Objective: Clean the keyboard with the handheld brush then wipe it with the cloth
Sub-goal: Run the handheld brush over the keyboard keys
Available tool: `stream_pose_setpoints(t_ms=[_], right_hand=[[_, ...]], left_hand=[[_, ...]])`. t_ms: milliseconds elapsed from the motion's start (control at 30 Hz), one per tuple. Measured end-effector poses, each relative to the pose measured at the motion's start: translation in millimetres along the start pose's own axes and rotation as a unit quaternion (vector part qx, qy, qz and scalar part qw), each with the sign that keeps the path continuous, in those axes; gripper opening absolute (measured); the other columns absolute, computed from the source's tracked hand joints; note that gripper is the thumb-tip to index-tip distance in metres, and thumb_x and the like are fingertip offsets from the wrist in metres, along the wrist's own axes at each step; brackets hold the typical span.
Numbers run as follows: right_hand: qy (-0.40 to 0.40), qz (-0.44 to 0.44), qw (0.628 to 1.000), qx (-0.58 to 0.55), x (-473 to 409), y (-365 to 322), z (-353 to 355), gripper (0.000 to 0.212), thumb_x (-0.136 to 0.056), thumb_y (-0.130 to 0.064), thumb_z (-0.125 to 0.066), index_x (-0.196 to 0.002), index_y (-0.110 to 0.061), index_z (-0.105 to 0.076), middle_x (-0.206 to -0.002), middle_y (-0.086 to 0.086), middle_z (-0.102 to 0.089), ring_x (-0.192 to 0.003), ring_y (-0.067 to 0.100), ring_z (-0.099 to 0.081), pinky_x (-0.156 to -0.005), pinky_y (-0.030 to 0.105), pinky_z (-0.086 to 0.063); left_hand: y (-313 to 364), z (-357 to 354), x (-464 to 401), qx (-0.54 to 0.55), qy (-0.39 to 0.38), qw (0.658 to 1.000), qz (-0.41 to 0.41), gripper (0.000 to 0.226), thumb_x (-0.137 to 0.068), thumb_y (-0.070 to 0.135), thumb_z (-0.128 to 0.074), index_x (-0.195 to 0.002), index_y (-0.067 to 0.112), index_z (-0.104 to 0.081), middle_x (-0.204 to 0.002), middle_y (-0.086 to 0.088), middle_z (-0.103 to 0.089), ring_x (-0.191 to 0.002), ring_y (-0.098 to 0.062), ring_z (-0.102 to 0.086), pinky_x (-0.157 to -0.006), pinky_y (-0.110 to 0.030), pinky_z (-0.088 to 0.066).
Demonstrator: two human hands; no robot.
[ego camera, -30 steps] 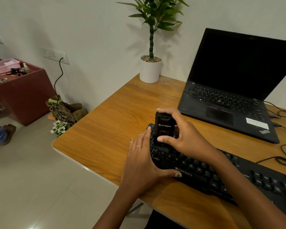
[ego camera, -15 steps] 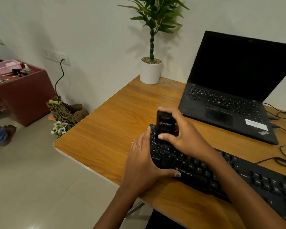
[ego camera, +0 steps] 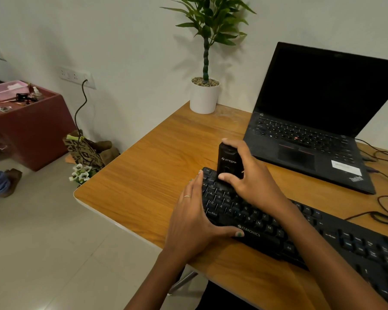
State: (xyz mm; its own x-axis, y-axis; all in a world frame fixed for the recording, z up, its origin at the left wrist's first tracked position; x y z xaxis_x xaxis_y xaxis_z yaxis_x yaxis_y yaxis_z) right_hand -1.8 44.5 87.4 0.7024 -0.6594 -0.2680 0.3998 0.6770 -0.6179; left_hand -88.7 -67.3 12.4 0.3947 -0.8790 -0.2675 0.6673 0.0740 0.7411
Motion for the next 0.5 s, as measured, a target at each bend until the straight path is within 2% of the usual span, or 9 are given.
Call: stream_pose_setpoints(t_ms=[100,133,200,267,333,400,500], right_hand=[[-0.07,0.021,0.997,-0.038,7.2,-12.5,-8.5,0.072,-0.081,-0.019,-0.072,-0.13,-0.051,-0.03,-0.118,-0.012,-0.055,-0.097,0.007,-0.059,-0.079,0.031,-0.055],[-0.071,0.02,0.997,-0.025,5.6,-11.3,-6.8,0.072,-0.081,-0.02,-0.072,-0.131,-0.05,-0.029,-0.118,-0.012,-0.055,-0.094,0.006,-0.058,-0.076,0.03,-0.055],[-0.023,0.0,1.0,0.008,-1.0,-1.9,3.2,0.072,-0.082,-0.021,-0.072,-0.132,-0.048,-0.028,-0.115,-0.008,-0.055,-0.084,0.006,-0.056,-0.068,0.026,-0.05],[-0.011,-0.011,1.0,-0.003,1.2,2.9,6.2,0.072,-0.081,-0.021,-0.072,-0.133,-0.047,-0.028,-0.115,-0.007,-0.055,-0.087,0.009,-0.059,-0.068,0.024,-0.051],[-0.059,-0.004,0.995,-0.074,9.6,-4.6,-0.9,0.071,-0.08,-0.018,-0.073,-0.13,-0.049,-0.032,-0.117,-0.012,-0.054,-0.095,0.008,-0.06,-0.071,0.023,-0.055],[-0.098,0.012,0.991,-0.093,18.0,-13.4,-6.3,0.07,-0.08,-0.017,-0.073,-0.129,-0.049,-0.033,-0.118,-0.016,-0.053,-0.098,0.005,-0.06,-0.074,0.024,-0.056],[-0.025,-0.009,0.999,-0.032,11.2,-5.1,0.5,0.071,-0.082,-0.021,-0.072,-0.131,-0.049,-0.029,-0.113,-0.012,-0.054,-0.095,0.008,-0.059,-0.076,0.029,-0.056]], left_hand=[[-0.2,0.8,-0.2,0.003,0.0,1.0,-0.002,0.137,-0.047,0.076,-0.076,-0.152,0.03,-0.001,-0.153,0.012,-0.022,-0.135,-0.001,-0.022,-0.103,-0.02,-0.028],[-0.6,0.9,-0.6,0.003,0.0,1.0,-0.001,0.137,-0.046,0.076,-0.075,-0.152,0.03,-0.001,-0.153,0.012,-0.022,-0.135,-0.001,-0.022,-0.103,-0.019,-0.027],[-0.5,0.8,-0.8,0.0,0.002,1.0,0.001,0.139,-0.045,0.077,-0.074,-0.152,0.029,0.0,-0.154,0.011,-0.021,-0.136,-0.001,-0.02,-0.103,-0.019,-0.024],[0.2,0.6,-0.3,0.005,0.0,1.0,0.004,0.14,-0.044,0.078,-0.074,-0.153,0.029,0.0,-0.153,0.012,-0.02,-0.135,-0.001,-0.02,-0.104,-0.02,-0.024],[-0.2,0.9,-0.5,0.006,-0.003,1.0,0.001,0.138,-0.046,0.077,-0.075,-0.153,0.028,-0.003,-0.153,0.013,-0.023,-0.134,-0.001,-0.022,-0.105,-0.023,-0.03],[0.0,1.3,-0.9,0.007,-0.003,1.0,-0.003,0.136,-0.047,0.076,-0.076,-0.153,0.028,-0.006,-0.151,0.013,-0.026,-0.133,-0.001,-0.025,-0.105,-0.026,-0.035],[1.3,2.1,-0.1,0.003,0.001,1.0,-0.003,0.138,-0.046,0.075,-0.076,-0.153,0.028,-0.002,-0.152,0.013,-0.024,-0.132,0.002,-0.022,-0.102,-0.019,-0.027]])
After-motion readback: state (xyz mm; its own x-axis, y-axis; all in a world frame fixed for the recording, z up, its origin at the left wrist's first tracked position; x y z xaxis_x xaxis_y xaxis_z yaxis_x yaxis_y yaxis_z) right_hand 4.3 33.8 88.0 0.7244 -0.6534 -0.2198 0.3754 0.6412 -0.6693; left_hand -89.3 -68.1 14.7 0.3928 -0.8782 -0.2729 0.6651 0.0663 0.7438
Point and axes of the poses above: each hand's wrist, its own x-axis away from the middle knuckle, its own z-axis out of the back of the hand, y = z × x, the point moved 5 cm from there along -x, towards the middle knuckle
